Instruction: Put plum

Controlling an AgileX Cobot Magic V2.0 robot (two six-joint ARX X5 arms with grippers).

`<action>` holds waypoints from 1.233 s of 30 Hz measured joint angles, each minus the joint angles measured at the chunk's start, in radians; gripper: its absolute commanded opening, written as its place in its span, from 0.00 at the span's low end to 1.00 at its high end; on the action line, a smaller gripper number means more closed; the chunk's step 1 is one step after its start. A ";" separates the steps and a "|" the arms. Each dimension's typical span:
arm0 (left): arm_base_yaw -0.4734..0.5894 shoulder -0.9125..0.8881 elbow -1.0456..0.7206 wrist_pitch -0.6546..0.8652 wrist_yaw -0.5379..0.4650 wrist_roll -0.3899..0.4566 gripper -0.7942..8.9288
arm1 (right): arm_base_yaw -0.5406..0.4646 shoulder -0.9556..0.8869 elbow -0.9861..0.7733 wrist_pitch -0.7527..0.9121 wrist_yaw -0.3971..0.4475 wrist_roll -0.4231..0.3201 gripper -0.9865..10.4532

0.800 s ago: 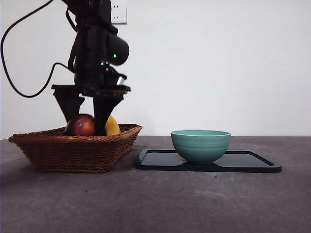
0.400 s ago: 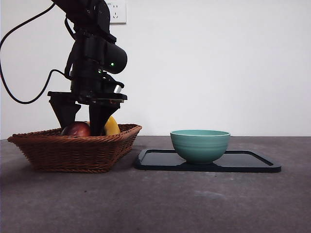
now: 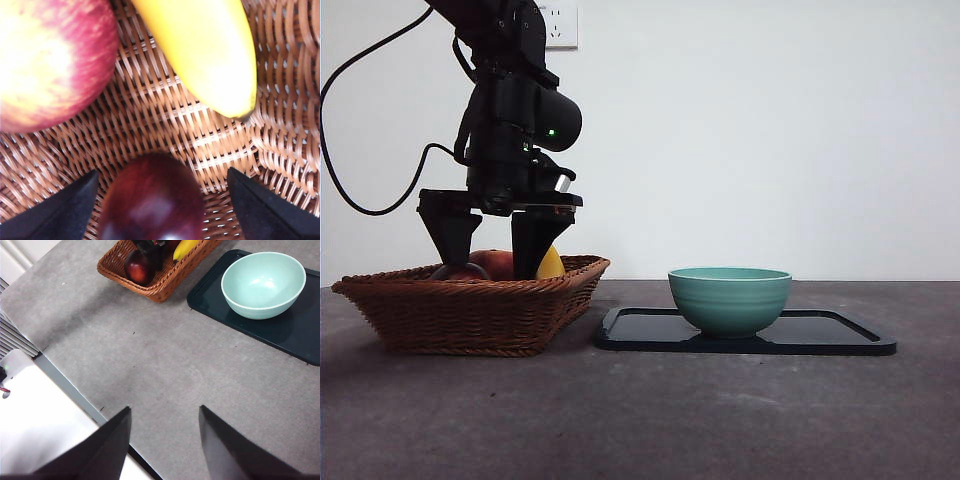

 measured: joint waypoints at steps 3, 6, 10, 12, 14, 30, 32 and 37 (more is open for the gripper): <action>0.000 0.000 0.000 -0.006 0.000 0.000 0.51 | 0.000 0.000 0.000 0.000 0.000 0.000 0.27; 0.000 0.000 0.003 -0.022 0.000 0.000 0.51 | 0.000 0.000 0.000 0.000 0.000 0.000 0.27; 0.000 -0.023 0.005 0.014 0.000 0.001 0.51 | 0.000 0.000 0.000 0.000 0.000 0.000 0.27; 0.001 -0.064 0.005 0.051 0.000 0.001 0.51 | 0.000 0.000 0.000 0.000 0.000 0.000 0.27; 0.002 -0.137 0.005 0.083 0.000 0.001 0.51 | 0.000 0.000 0.000 0.000 0.000 0.000 0.27; 0.002 -0.730 0.021 0.026 0.000 0.023 0.50 | 0.000 0.000 0.000 0.015 0.000 -0.003 0.27; 0.002 -0.790 0.021 -0.007 0.000 0.028 0.50 | 0.000 0.000 0.000 0.015 0.000 -0.003 0.27; 0.002 -0.927 0.019 -0.034 0.003 0.034 0.50 | 0.000 0.000 0.000 0.027 0.000 -0.003 0.27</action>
